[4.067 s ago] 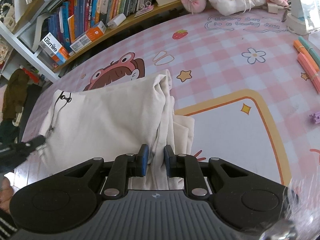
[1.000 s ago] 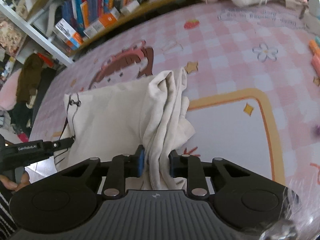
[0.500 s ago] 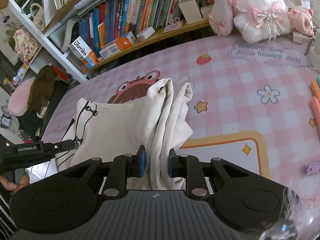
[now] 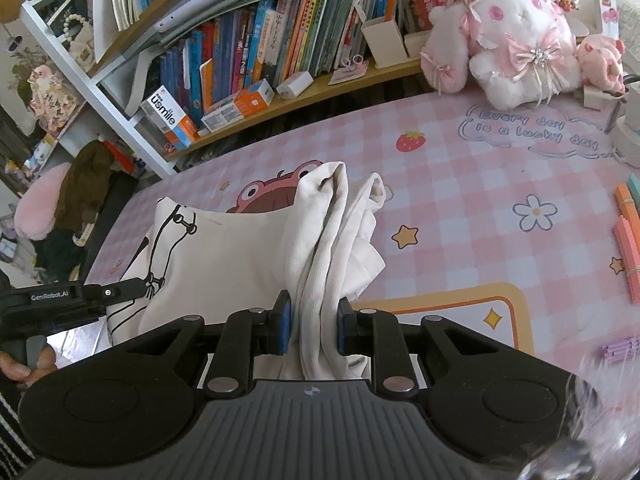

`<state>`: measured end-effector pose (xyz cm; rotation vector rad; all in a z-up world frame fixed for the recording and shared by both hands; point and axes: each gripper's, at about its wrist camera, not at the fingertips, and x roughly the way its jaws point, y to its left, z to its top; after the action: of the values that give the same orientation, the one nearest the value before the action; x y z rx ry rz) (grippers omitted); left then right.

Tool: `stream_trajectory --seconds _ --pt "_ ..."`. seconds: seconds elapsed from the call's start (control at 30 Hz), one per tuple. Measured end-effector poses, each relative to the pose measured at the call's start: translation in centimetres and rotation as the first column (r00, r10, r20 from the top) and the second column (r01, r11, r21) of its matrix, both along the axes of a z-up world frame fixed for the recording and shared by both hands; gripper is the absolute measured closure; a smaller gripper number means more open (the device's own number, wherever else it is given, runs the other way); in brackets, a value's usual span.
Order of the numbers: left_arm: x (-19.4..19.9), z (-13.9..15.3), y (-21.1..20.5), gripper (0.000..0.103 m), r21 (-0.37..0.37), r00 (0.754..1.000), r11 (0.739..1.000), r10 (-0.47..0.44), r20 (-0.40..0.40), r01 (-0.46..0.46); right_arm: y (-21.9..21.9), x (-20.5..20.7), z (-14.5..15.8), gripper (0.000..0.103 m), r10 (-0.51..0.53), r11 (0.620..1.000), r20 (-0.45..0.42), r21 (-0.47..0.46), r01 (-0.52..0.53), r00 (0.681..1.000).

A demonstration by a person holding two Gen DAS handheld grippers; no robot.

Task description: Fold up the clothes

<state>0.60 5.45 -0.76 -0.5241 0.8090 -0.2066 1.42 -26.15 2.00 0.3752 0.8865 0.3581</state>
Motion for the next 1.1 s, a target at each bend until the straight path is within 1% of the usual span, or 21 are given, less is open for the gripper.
stream_trajectory --seconds 0.2,0.43,0.63,0.9,1.1 --pt "1.6 0.3 1.7 0.088 -0.016 1.0 0.999 -0.03 0.005 0.03 1.6 0.4 0.7 0.084 -0.036 0.999 0.006 -0.019 0.036 0.999" --pt "3.7 0.9 3.8 0.088 -0.02 0.998 0.998 -0.054 0.021 0.055 4.1 2.4 1.4 0.084 -0.058 0.998 0.021 -0.037 0.059 0.998" --pt "6.5 1.2 4.7 0.088 -0.016 0.996 0.996 -0.085 0.028 0.085 5.6 4.4 1.9 0.084 -0.072 0.996 0.046 -0.049 0.074 0.996" --pt "11.5 1.6 5.8 0.088 -0.016 0.993 0.995 -0.093 0.066 0.094 6.7 9.2 1.8 0.084 -0.082 0.995 0.083 -0.044 0.086 0.993" --pt "15.0 1.2 6.8 0.088 -0.019 0.995 0.998 -0.066 0.071 0.067 7.6 13.4 1.4 0.084 -0.054 0.997 0.114 -0.057 0.061 0.992"
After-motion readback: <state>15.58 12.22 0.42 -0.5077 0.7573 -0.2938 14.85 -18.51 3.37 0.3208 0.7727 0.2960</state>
